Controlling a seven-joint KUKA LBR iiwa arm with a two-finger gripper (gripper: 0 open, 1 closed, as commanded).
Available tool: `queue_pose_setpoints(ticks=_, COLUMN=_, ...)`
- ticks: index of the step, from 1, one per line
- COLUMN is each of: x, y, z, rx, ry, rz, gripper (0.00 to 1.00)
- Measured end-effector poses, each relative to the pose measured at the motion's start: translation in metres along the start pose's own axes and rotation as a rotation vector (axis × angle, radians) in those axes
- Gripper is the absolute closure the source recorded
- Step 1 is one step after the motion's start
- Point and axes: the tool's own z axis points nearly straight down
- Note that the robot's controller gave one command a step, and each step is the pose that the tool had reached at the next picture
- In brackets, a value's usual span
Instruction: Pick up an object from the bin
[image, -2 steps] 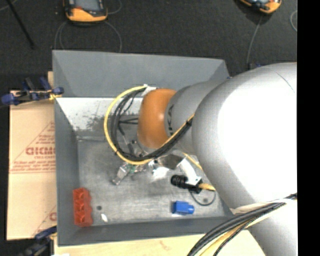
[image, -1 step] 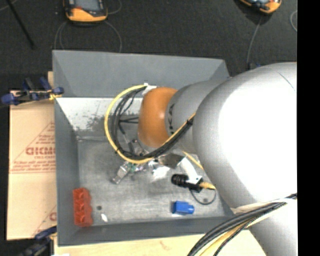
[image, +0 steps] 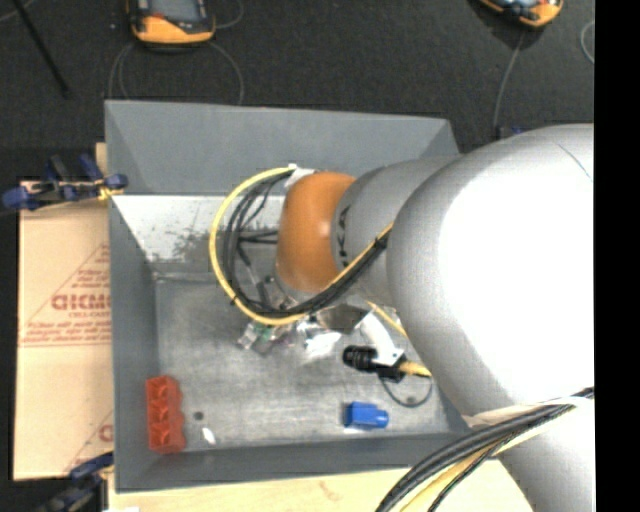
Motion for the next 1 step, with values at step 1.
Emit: queue_pose_setpoints(ticks=1, x=-0.0026, y=0.0019, z=-0.0835, rx=0.001, ry=0.004, rz=-0.005, gripper=1.00)
